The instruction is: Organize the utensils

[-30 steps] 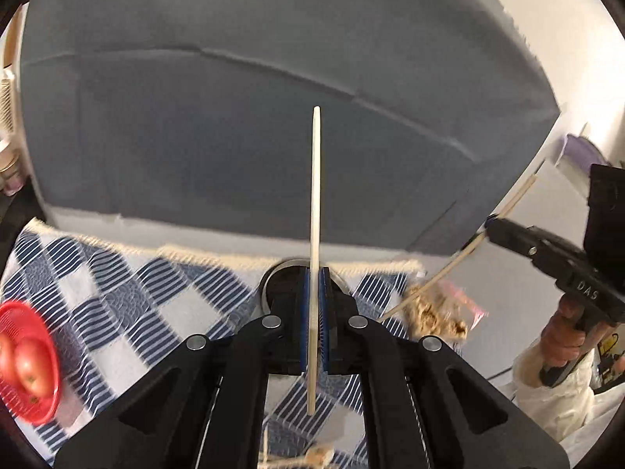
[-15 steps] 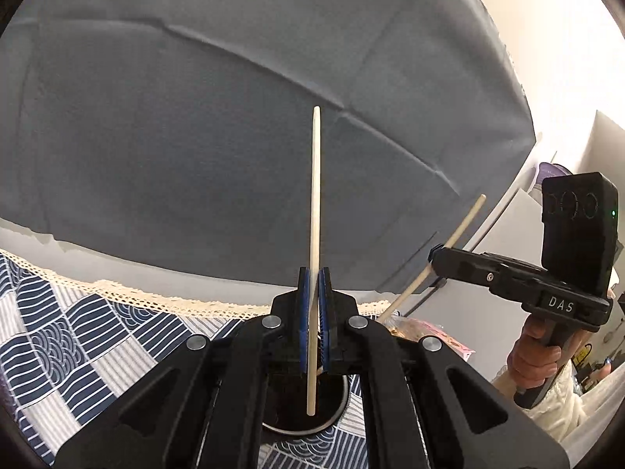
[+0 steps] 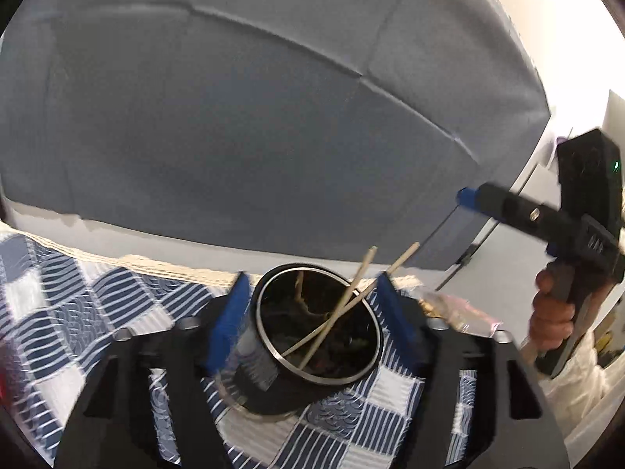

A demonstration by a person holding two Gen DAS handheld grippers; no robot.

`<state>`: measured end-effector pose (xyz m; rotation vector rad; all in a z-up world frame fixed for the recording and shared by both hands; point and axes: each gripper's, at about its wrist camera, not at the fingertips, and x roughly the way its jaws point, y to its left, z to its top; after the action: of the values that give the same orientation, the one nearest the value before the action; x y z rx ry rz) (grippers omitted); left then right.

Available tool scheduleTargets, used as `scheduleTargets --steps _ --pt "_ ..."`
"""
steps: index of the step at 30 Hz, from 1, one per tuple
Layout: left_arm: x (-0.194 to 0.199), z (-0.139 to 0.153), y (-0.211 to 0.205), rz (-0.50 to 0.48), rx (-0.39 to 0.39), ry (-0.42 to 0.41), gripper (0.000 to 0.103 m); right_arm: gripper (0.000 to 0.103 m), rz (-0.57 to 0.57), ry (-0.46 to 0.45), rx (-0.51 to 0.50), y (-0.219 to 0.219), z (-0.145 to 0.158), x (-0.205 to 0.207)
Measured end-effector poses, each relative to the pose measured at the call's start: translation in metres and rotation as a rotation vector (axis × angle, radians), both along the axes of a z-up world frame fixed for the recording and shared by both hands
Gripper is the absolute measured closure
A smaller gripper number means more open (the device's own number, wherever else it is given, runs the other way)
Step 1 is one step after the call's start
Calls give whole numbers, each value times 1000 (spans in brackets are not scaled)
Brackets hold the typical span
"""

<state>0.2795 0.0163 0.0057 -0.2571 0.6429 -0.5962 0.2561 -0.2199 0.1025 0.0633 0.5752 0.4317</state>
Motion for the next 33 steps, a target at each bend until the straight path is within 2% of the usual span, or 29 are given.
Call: scheduleTargets --steps 1,2,3,8,19,33 --pt "-4 3 1 4 11 -7 22 25 -5 -8 1 0 2 -4" --pt "-11 7 2 12 32 -14 12 24 -8 -12 -3 0 4 -8" --pt "-17 12 3 27 59 -23 7 22 -20 -14 -10 0 5 -13" --pt "-42 23 9 61 153 -39 6 17 -62 -26 -49 5 8 -37" --pt "-104 29 33 116 235 -29 6 16 -76 -33 -76 13 16 -99" --pt "-163 0 71 169 320 60 6 16 -70 -30 -158 27 13 -161"
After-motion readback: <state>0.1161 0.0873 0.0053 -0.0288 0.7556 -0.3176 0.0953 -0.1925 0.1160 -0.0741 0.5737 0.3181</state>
